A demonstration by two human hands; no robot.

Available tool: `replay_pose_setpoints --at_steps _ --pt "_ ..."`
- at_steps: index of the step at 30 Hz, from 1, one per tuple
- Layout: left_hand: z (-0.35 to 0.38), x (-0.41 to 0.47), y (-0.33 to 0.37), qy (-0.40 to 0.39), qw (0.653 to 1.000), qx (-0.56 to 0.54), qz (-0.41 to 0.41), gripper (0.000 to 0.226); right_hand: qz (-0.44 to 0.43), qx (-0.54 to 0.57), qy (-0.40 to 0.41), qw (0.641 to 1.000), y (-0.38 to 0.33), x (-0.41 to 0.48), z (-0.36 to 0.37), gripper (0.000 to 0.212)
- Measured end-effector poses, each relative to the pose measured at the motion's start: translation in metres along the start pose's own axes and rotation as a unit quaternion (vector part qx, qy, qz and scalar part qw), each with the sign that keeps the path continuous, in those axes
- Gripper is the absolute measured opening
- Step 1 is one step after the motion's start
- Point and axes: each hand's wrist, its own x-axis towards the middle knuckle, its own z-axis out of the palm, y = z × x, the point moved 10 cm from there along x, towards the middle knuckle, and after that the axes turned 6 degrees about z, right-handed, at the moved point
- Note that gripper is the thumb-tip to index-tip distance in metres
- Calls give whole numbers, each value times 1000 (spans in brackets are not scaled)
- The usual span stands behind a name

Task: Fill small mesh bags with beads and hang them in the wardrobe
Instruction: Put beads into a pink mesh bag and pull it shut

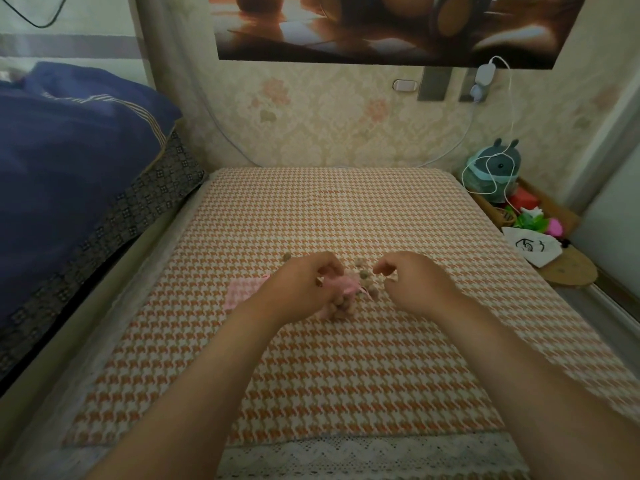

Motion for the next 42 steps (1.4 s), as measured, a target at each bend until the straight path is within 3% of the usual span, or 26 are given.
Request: replay_pose_setpoints --at_steps 1,5,13,19,22,29,34,38,42 --pt "-2 0 1 6 1000 -1 -11 10 3 -14 -13 1000 2 1 6 29" --pt "-10 2 0 36 998 2 -46 31 -17 -47 -11 999 -4 5 21 20" --pt "-8 2 -3 33 997 -27 -61 13 -7 -25 -2 1000 -4 10 36 12" --pt "-6 4 -5 14 997 -27 -65 18 -33 158 93 982 -28 5 -12 8" --pt "-6 4 -4 12 998 -27 -64 20 -74 211 79 971 -52 -6 -21 10" --pt "-8 -2 0 2 998 -30 -54 22 -128 151 40 979 -73 -15 -3 5" --pt "-9 -3 -3 11 997 -33 -62 24 -73 164 82 980 -50 -6 -11 10" --pt "-8 0 -5 7 998 -30 -60 26 -27 47 49 997 -25 4 11 22" --pt "-5 2 -4 -14 998 -35 -55 32 -47 -67 -27 996 -22 5 43 33"
